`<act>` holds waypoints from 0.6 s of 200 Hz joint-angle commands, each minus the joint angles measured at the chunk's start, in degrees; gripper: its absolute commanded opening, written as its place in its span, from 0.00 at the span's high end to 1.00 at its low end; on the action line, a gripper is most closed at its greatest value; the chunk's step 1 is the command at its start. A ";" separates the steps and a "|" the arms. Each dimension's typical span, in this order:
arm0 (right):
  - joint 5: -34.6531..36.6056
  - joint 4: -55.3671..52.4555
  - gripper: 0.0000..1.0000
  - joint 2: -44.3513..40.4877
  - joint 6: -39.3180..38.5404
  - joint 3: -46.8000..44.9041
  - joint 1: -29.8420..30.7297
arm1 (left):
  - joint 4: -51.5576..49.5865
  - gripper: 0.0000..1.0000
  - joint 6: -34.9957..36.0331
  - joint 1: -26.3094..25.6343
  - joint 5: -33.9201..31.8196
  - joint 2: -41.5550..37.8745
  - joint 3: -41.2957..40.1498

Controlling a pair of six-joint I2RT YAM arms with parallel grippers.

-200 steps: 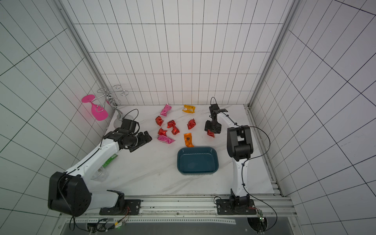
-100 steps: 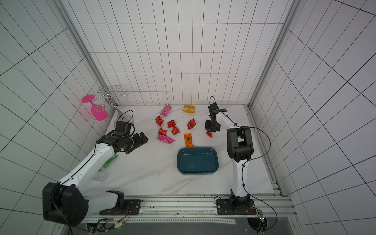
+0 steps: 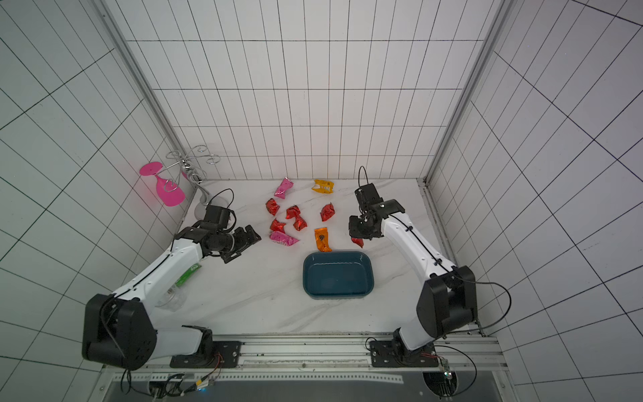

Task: Put the tea bags into the storage box
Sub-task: Pick up the tea bag from the center of the board, then place the tea bag in the storage box.

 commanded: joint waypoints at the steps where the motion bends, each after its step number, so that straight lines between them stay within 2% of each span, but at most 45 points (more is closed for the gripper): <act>1: 1.39 -4.44 0.84 -4.98 2.28 -5.83 3.03 | 2.56 0.03 -2.20 -2.25 1.14 -0.59 -0.66; 55: 2.44 -2.13 0.83 -11.22 6.69 -17.89 7.39 | 3.75 0.03 -5.10 -7.98 -0.52 0.90 -1.70; 86: 6.74 1.77 0.83 -9.33 7.46 -21.07 7.33 | 3.86 0.03 -6.05 -10.35 -1.62 1.47 0.19; 120: 11.24 5.03 0.83 -5.27 7.21 -20.49 7.34 | 3.74 0.03 -7.39 -12.19 -2.98 -0.04 -0.48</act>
